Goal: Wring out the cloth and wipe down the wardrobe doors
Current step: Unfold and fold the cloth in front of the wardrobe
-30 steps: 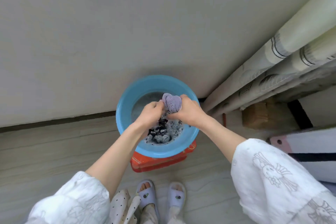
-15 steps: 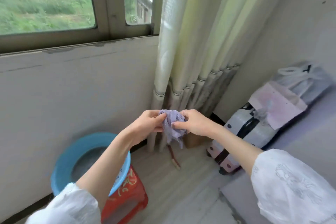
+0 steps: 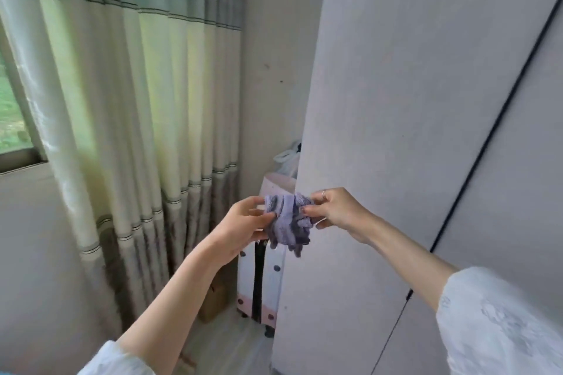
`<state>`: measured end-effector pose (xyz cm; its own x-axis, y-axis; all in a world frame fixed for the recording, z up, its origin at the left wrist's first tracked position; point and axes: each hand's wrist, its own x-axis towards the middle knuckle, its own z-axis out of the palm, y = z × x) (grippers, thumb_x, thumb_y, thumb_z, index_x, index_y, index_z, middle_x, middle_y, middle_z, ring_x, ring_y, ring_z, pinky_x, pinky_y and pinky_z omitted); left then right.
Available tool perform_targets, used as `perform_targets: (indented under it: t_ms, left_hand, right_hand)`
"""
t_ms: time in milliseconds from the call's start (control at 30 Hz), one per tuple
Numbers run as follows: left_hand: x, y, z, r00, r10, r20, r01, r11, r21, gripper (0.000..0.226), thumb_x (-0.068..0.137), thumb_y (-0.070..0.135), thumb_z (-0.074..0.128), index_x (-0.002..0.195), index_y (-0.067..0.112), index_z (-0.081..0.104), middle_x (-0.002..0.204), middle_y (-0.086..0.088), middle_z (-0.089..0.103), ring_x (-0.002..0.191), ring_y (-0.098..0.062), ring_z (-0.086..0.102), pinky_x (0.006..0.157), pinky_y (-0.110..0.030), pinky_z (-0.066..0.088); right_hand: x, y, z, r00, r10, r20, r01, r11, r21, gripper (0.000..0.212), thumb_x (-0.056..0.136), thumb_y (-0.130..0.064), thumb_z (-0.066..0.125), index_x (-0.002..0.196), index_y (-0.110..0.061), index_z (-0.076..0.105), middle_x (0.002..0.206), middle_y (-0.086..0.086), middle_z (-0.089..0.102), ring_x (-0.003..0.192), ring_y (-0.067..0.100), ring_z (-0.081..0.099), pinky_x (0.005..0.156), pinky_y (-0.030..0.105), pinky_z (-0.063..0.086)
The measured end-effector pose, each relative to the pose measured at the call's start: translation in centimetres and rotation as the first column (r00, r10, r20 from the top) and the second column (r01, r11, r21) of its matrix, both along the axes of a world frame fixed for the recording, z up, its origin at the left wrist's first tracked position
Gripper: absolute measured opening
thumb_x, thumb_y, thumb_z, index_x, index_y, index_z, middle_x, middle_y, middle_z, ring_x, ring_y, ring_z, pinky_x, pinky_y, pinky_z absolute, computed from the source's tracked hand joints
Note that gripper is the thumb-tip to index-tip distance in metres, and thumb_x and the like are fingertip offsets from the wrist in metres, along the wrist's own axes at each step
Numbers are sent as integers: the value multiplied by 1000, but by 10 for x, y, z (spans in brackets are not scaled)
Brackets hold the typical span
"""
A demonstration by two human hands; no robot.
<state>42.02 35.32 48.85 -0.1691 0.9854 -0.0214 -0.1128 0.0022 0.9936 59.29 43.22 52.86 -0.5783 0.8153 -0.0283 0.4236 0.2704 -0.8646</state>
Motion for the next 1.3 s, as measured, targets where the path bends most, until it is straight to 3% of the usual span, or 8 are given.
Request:
perform_targets:
  t_ms: [233,333,500,633,767,1100,1167,1300]
  left_hand:
    - [64,55,52,991,-48,-123,53,998,35,30,91,-4,53,120,0,55,89,-11,62,70,-15,58,66,-24,50]
    - [76,75,73,969,-71,-238,106,985,138,44,89,10,62,129,18,45,111,-8,57,82,-16,61,72,-25,51]
    - [95,110,102,785,-130,-606,371,882,292,62,76,18,77,119,41,39,118,-2,46,84,-15,63,65,-17,51]
    - [85,147,115,665,109,-739,292,873,391,43,82,14,69,120,17,48,100,-5,63,78,-18,59,68,-19,47]
    - [69,166,127,838,-99,-537,307,899,313,9,92,16,58,96,9,61,79,-5,64,70,-12,60,77,-36,55]
    - [69,190,137,980,-185,-72,198,924,326,20,97,21,49,97,7,63,97,-6,64,91,-15,62,83,-31,56]
    - [68,193,138,975,-193,-112,220,909,354,19,97,18,49,89,7,64,90,-5,58,88,-16,55,91,-33,51]
    - [71,190,143,910,-323,-258,404,829,386,15,81,23,53,81,14,65,83,-2,61,77,-18,55,69,-26,48]
  right_hand:
    - [74,31,41,970,-232,-76,241,961,137,6,83,-15,69,85,-12,74,86,-1,69,80,10,58,78,26,45]
    - [86,43,65,946,-276,-171,296,949,106,7,85,-8,65,80,-9,69,85,6,68,79,15,62,79,28,51]
    - [86,66,99,891,-275,-362,260,961,-91,14,88,-8,60,75,-8,59,68,6,65,61,16,62,54,22,49]
    - [79,88,121,884,-254,-392,241,967,-84,12,88,-15,61,77,-9,62,73,6,66,69,17,60,62,24,47]
    - [76,103,122,875,-172,-452,135,984,-113,13,90,-20,58,94,-11,66,88,6,68,80,16,62,70,28,49]
    - [97,126,96,878,-345,-333,289,935,-205,9,91,-4,54,85,-10,52,85,11,63,70,22,64,61,30,55]
    - [103,131,100,863,-400,-309,354,915,-195,11,92,-2,52,83,-9,51,81,11,60,65,22,61,53,28,54]
    - [109,138,115,824,-444,-353,422,896,-140,14,91,2,50,84,-9,54,75,8,61,58,15,61,48,22,51]
